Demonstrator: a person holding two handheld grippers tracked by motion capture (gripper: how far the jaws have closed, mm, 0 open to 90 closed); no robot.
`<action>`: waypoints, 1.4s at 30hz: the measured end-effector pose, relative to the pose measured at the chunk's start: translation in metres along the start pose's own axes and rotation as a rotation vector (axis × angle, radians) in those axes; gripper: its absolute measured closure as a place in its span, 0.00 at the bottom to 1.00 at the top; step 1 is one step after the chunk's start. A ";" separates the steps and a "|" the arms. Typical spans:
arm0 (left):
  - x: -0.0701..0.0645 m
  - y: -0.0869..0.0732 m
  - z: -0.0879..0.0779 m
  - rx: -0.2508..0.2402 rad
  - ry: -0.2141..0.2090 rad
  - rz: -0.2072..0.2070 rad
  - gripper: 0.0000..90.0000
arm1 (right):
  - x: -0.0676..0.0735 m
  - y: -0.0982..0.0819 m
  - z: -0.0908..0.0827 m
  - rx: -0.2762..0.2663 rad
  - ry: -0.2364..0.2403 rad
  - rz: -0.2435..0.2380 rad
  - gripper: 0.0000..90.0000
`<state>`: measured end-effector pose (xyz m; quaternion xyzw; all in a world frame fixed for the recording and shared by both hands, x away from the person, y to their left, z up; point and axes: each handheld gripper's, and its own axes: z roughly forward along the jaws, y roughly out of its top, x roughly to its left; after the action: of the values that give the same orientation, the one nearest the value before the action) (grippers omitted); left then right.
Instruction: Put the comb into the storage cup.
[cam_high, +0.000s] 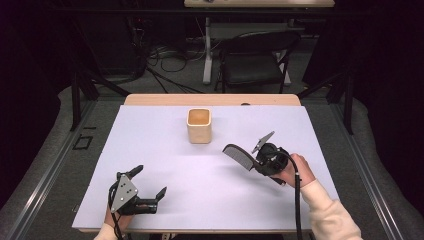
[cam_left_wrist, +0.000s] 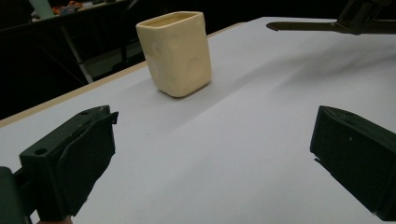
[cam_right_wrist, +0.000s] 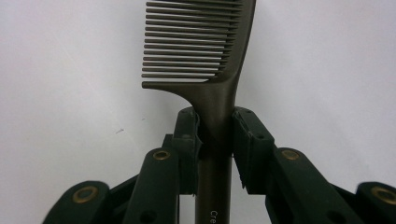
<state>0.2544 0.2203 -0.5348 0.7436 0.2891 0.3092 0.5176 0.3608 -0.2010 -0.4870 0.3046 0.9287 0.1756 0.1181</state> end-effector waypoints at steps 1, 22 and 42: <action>0.000 0.000 0.000 0.000 0.000 0.000 0.00 | 0.000 0.000 -0.001 -0.007 0.000 0.003 0.80; 0.000 0.000 0.000 0.002 -0.004 0.002 0.00 | -0.001 0.001 -0.009 -0.137 -0.001 0.005 0.80; 0.000 0.000 -0.001 0.001 -0.001 0.000 0.00 | -0.002 0.000 -0.013 -0.238 -0.006 0.037 0.80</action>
<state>0.2540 0.2207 -0.5346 0.7439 0.2890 0.3086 0.5175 0.3583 -0.2055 -0.4745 0.3062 0.8950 0.2860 0.1531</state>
